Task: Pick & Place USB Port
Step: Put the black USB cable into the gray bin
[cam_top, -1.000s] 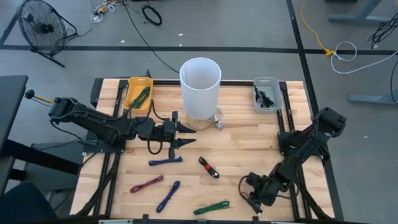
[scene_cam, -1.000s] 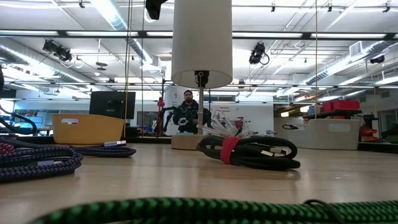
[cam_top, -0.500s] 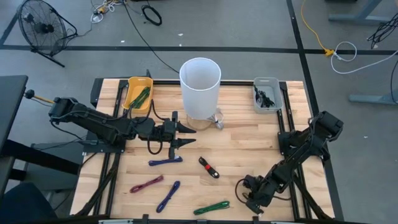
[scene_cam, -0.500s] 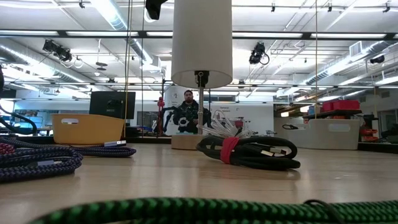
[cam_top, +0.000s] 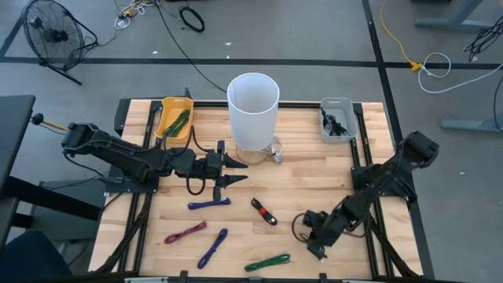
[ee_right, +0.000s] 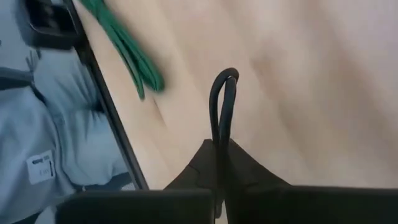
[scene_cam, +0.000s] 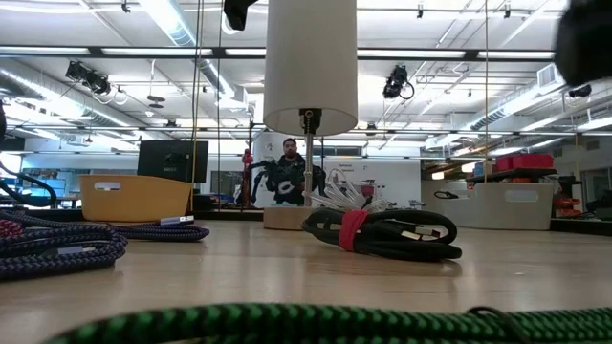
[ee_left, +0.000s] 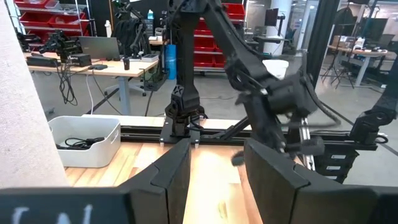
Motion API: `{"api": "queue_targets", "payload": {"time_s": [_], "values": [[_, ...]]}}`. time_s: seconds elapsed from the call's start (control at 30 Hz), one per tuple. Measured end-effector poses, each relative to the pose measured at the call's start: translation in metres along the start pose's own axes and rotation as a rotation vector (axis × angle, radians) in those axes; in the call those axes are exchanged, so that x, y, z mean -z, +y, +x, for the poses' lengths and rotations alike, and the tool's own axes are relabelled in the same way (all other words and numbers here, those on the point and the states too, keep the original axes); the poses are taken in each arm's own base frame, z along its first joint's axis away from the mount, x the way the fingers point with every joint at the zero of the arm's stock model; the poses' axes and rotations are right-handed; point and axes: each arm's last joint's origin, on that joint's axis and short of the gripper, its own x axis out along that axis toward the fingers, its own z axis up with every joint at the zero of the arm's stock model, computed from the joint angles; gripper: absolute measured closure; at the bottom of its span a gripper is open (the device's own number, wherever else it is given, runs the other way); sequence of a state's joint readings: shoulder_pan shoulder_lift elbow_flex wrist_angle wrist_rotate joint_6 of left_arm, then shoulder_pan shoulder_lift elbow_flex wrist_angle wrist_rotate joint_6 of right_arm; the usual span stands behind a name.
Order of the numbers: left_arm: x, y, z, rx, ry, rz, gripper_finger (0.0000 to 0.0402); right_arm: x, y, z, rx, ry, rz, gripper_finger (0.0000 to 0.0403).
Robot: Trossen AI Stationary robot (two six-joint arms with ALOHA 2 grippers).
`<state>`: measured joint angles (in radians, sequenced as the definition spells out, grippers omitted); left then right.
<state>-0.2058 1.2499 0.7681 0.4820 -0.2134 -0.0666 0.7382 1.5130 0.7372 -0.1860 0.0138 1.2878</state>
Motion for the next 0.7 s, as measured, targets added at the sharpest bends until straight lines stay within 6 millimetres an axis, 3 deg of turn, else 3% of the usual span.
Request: {"api": "queue_targets", "payload": {"time_s": [0.23,0.5,0.7], "values": [[0.000,0.000,0.000,0.000,0.000,0.000,0.0246,-0.032,-0.014,-0.061,0.030,-0.163,-0.065,0.0402],[0.000,0.000,0.000,0.000,0.000,0.000,0.0246,-0.055,-0.053,-0.132,0.155,-0.417,-0.009,0.0402],[-0.001,0.000,0.000,-0.002,-0.008,-0.001,0.0246,-0.065,-0.084,-0.168,0.286,-0.583,0.070,0.0403]]}}
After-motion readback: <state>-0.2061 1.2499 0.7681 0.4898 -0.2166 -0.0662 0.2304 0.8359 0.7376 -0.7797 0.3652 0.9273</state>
